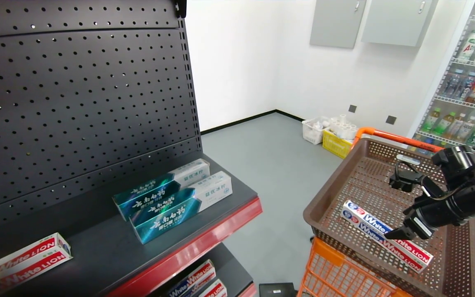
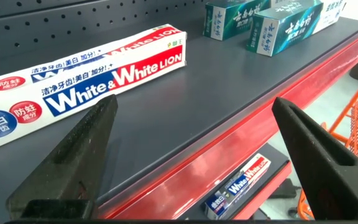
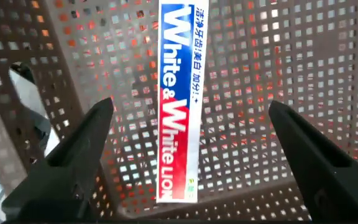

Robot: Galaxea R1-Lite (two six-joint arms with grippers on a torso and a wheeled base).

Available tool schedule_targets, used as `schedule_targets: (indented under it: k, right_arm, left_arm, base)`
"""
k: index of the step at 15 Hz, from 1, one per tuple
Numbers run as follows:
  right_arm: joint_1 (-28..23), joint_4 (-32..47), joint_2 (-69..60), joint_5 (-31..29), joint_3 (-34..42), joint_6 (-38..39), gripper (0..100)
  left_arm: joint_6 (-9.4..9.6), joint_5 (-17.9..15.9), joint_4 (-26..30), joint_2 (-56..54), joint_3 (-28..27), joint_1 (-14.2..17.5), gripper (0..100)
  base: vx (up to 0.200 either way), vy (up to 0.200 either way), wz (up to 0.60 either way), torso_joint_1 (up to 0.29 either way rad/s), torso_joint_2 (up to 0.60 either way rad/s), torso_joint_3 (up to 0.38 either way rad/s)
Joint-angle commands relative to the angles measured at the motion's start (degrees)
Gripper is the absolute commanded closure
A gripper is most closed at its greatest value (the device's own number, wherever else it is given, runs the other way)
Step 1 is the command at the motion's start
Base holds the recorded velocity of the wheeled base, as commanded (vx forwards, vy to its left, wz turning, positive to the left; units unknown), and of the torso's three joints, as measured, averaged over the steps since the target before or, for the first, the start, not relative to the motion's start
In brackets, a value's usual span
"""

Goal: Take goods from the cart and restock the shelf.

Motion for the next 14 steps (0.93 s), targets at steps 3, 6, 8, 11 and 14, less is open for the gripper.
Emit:
schedule_targets:
  k: [3, 6, 8, 11, 14]
  right_arm:
    - [0.24, -1.35, 4.51, -1.13, -0.5, 0.26, 0]
    - [-0.28, -1.53, 5.65, -1.22, -0.32, 0.26, 0]
    - [-0.28, -2.15, 6.62, -1.22, -0.41, 0.17, 0]
    - [-0.55, -2.85, 8.2, -1.66, -0.32, 0.17, 0]
    - [-0.9, -3.73, 9.08, -2.62, -0.32, 0.17, 0]
  left_arm:
    - [-0.02, 0.02, -0.01, 0.07, 0.0, 0.02, 0]
    - [-0.1, 0.02, -0.01, 0.07, 0.0, 0.02, 0]
    - [-0.02, 0.02, -0.01, 0.07, 0.0, 0.02, 0]
    - [-0.02, 0.02, -0.01, 0.07, 0.0, 0.02, 0]
    - [-0.02, 0.02, -0.01, 0.07, 0.0, 0.02, 0]
  base:
    - [0.0, 0.0, 0.0, 0.0, 0.0, 0.0]
    - [0.0, 0.0, 0.0, 0.0, 0.0, 0.0]
    - [0.0, 0.0, 0.0, 0.0, 0.0, 0.0]
    - [0.0, 0.0, 0.0, 0.0, 0.0, 0.0]
    - [0.0, 0.0, 0.0, 0.0, 0.0, 0.0]
